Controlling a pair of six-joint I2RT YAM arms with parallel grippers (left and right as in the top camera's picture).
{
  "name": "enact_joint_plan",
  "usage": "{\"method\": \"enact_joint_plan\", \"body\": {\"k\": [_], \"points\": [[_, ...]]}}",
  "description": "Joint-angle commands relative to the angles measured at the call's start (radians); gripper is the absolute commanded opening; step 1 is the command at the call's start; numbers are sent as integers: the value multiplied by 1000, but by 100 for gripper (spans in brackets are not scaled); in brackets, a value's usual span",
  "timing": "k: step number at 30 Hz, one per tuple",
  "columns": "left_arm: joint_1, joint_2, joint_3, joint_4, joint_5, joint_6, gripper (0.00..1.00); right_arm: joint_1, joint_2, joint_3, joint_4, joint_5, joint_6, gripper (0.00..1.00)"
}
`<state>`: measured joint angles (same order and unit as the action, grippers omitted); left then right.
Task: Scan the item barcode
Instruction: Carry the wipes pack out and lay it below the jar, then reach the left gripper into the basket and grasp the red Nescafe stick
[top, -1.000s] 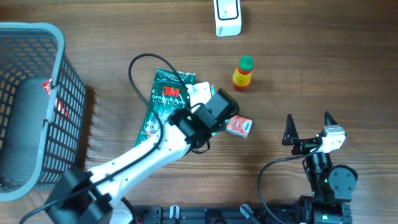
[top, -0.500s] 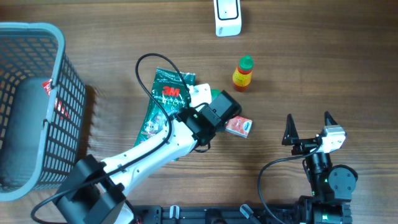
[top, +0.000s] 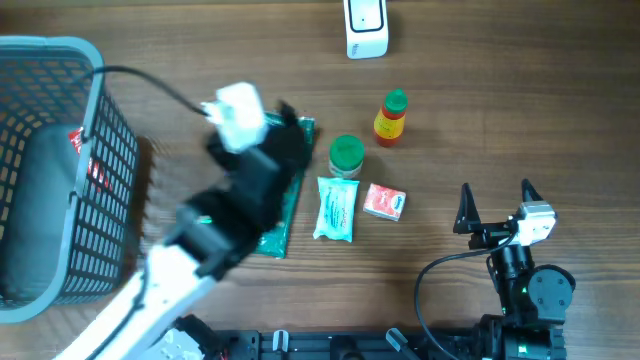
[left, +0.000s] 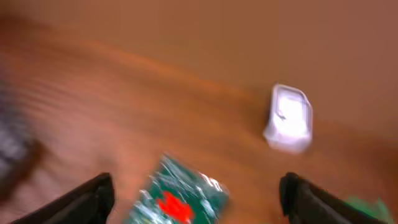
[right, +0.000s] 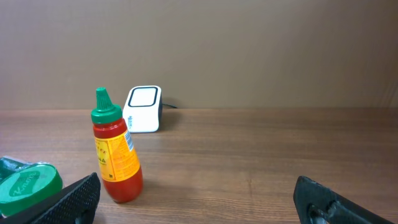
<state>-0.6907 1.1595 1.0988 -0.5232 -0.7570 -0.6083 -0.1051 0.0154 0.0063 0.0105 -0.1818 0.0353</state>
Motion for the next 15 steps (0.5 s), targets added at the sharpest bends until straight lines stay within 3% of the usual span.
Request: {"method": "enact_joint_plan", "body": {"k": [1,6,9,12,15], "points": [[237,-99,77,-2,21,120,91,4,-6,-1,3,10,-9,100],[650,-152,119,-5,329,145,98,4,-6,-1,3,10,-10,100],[898,-143,119,-3,541,76,100,4,-6,-1,3,10,-10,100],[1117,-99,119,27,668,-35,100,4,-6,-1,3,10,-9,100],[1255,-34,119,107,696,-84,100,4,-6,-1,3,10,-9,100]]}}
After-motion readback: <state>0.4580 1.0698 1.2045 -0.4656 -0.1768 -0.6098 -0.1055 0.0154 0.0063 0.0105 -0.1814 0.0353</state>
